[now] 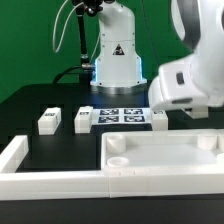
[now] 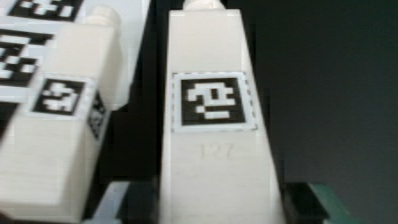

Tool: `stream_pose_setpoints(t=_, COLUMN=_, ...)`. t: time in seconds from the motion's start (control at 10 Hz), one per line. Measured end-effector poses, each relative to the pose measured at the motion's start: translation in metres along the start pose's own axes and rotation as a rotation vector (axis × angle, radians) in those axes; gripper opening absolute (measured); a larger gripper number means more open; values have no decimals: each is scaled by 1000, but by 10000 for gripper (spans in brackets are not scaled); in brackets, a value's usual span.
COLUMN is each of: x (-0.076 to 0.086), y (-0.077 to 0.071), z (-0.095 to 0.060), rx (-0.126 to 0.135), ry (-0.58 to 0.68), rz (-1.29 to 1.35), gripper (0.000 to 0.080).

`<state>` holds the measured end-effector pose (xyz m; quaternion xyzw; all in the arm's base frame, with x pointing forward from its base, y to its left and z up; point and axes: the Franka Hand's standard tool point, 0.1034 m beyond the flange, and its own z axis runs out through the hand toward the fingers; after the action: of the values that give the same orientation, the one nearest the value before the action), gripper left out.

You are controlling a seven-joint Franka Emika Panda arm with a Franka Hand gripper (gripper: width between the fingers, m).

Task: Assemble desk

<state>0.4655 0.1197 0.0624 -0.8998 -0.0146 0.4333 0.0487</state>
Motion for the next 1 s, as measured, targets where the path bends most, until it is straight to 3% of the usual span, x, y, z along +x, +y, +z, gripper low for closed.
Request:
stream_pose_setpoints(t=0.2, x=-22, y=1, z=-37, rx=3, ry=29, rz=-8, gripper=288)
stream_pose_setpoints(t=0.3, x=-7, y=-1, z=-40, rx=8, ry=117, rz=-7, gripper=288)
stream_pose_setpoints(t=0.6, x=-5, y=-1, z=-47, rx=7, ry=346, rz=-1, gripper=288)
stream_pose_setpoints(t=0.7, x=-13, y=0, z=-65, rx=5, ry=383, rz=-16, gripper=288)
stream_pose_setpoints(t=0.8, x=-24, y=5, z=-99, rx=6, ry=451, rz=-41, gripper=288)
stream_pose_setpoints(t=0.9, x=-33, y=8, z=-122, rx=8, ry=509, rz=-43, gripper=288)
stream_pose_setpoints(t=1.0, x=-32, y=6, z=-131, rx=8, ry=553, rz=-45, gripper=288)
